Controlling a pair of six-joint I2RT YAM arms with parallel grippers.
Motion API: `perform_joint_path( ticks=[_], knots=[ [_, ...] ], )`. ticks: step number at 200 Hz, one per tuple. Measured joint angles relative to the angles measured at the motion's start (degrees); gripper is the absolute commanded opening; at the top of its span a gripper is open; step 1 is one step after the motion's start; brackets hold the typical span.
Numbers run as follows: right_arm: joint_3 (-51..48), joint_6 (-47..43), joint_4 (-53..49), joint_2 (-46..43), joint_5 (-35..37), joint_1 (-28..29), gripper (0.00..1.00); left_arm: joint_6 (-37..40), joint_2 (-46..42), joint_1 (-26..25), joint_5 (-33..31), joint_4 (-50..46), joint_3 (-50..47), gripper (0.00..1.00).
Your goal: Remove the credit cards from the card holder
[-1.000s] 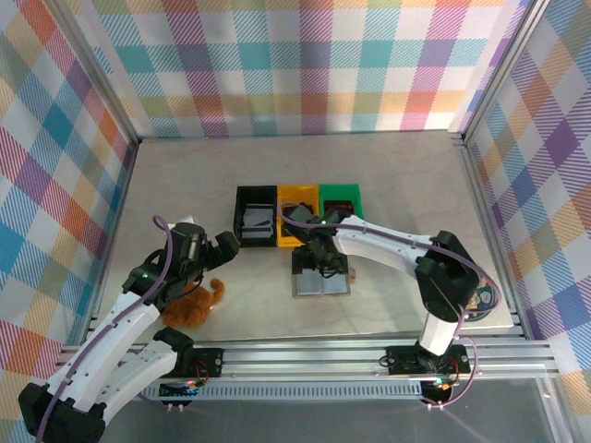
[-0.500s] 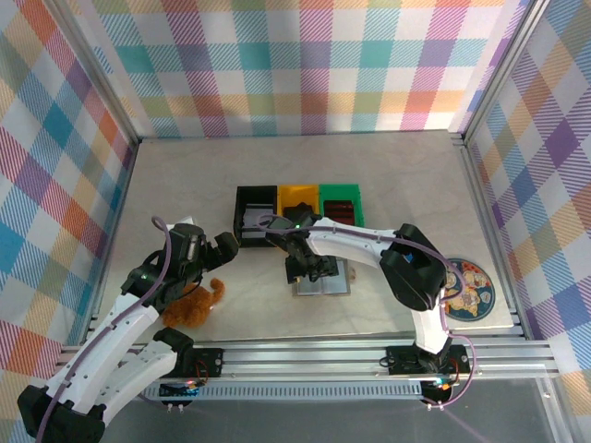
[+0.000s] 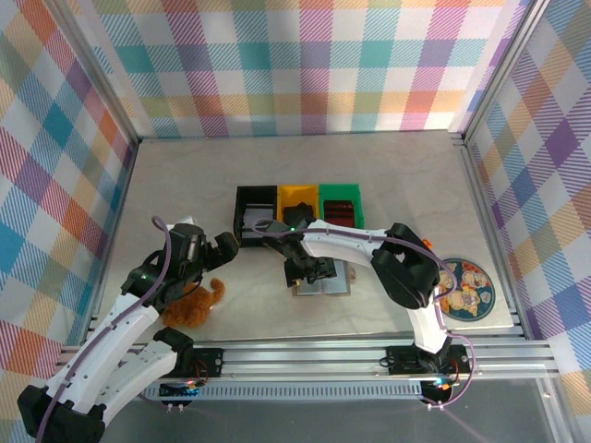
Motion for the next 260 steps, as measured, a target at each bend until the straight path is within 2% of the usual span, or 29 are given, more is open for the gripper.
perform_joint_path(
  ticks=[181, 260],
  knots=[
    [0.00, -0.02, 1.88, -1.86, -0.02, 0.85, 0.81, -0.22, 1.40, 0.00, 1.18, 0.52, -0.09, 1.00],
    [0.15, -0.07, 3.19, -1.86, -0.44, 0.85, 0.81, -1.92, 1.79, 0.00, 4.90, 2.86, -4.02, 1.00]
  ],
)
